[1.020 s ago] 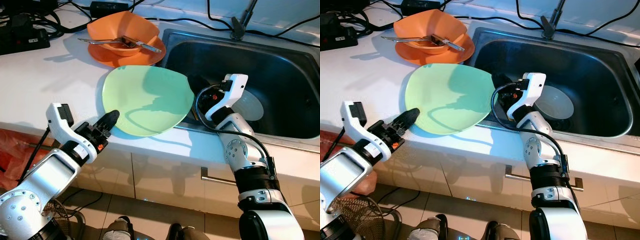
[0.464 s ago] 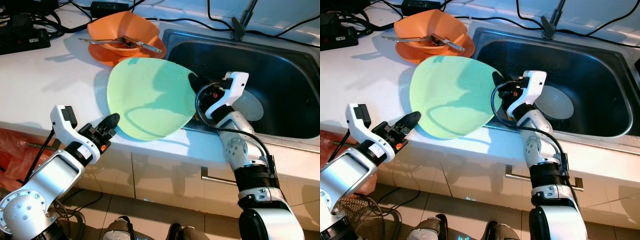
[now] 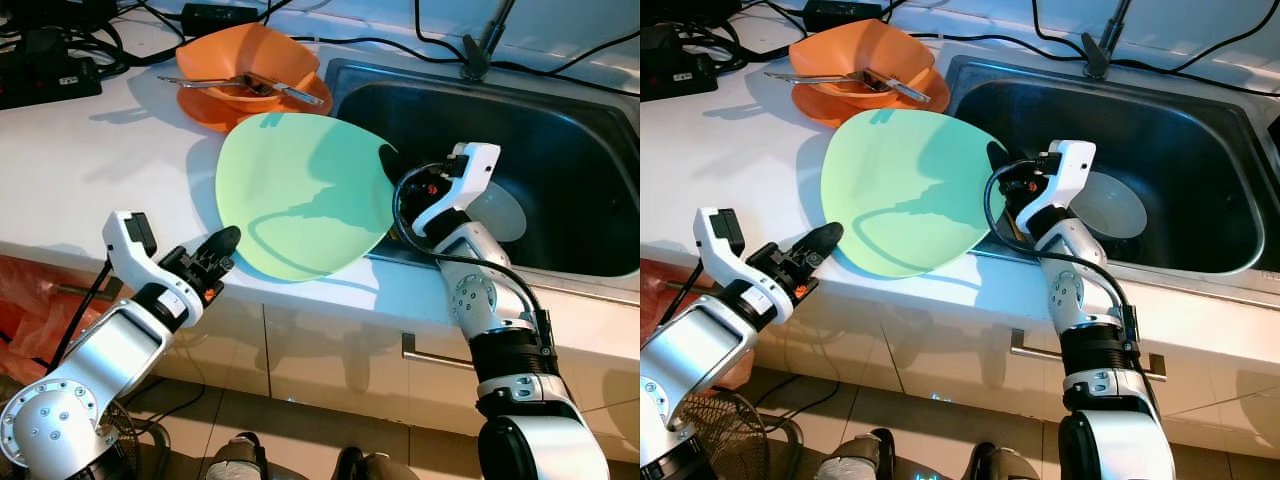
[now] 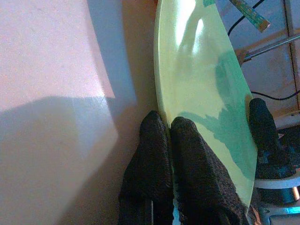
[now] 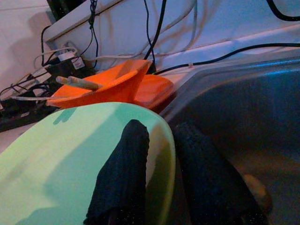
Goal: Kitchen organization
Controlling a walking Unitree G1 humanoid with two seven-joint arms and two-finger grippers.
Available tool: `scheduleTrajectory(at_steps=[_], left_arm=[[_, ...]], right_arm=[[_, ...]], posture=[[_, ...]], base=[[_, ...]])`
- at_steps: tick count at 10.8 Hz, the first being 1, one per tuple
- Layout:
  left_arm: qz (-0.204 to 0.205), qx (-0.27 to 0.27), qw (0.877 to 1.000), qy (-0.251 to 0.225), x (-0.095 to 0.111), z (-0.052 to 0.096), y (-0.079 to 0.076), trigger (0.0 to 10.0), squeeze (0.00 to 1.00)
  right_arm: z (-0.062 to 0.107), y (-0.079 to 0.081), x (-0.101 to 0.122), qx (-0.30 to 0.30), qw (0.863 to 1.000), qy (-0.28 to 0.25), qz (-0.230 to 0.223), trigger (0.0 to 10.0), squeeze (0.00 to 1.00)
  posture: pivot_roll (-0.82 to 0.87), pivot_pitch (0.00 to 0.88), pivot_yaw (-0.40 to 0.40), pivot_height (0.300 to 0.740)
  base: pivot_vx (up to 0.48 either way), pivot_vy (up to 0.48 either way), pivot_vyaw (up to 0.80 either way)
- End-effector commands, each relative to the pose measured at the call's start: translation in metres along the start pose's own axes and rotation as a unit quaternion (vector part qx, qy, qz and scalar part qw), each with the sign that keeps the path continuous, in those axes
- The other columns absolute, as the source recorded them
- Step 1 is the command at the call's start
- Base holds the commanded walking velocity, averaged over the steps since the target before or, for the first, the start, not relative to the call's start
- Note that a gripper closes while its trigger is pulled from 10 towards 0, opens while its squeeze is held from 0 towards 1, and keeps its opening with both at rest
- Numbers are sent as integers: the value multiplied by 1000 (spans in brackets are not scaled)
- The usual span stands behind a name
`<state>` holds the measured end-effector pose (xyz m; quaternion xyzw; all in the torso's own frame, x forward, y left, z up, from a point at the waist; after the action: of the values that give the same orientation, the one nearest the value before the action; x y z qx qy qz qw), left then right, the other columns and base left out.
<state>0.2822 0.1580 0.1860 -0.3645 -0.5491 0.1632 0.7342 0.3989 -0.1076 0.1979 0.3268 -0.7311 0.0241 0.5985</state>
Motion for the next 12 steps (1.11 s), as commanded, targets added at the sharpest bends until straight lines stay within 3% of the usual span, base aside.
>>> scheduleTrajectory(at_steps=[1, 2, 3, 4, 12], left_arm=[[0, 29, 999, 38, -16, -3, 10, 0, 0], [-7, 19, 999, 34, -15, -4, 6, 0, 0], [-16, 15, 999, 38, -17, -5, 3, 9137, 0], [-17, 16, 999, 40, -19, -6, 3, 10000, 0], [-22, 6, 999, 40, -19, -10, -2, 10000, 0]], right_arm=[[2, -9, 2, -19, 1000, 1, -3, 10000, 0], [1, -8, 3, -17, 1000, 0, -7, 10000, 0], [1, -7, 4, -15, 1000, -1, -12, 10000, 0], [0, -7, 5, -15, 1000, -1, -15, 10000, 0], [0, -8, 5, -16, 1000, -1, -17, 9725, 0]], posture=[[163, 183, -83, 740], [161, 184, -83, 740], [161, 183, -84, 740], [161, 183, -84, 740], [158, 179, -81, 740]], base=[[0, 0, 0], [0, 0, 0], [0, 0, 0], [0, 0, 0], [0, 0, 0]])
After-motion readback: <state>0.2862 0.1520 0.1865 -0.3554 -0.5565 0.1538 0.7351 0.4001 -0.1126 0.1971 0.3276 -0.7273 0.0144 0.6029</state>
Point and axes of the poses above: a point about 5 cm out from each wrist's last joint towards the gripper, its own z axis pointing back from the gripper into the wrist, its own x axis along the axis of the wrist's last joint, y = z × x, the point moved 4 cm from there along -z, pointing out of the wrist towards the gripper, and after that the axes turned 4 degrees about -z, right-handed, at the moved point
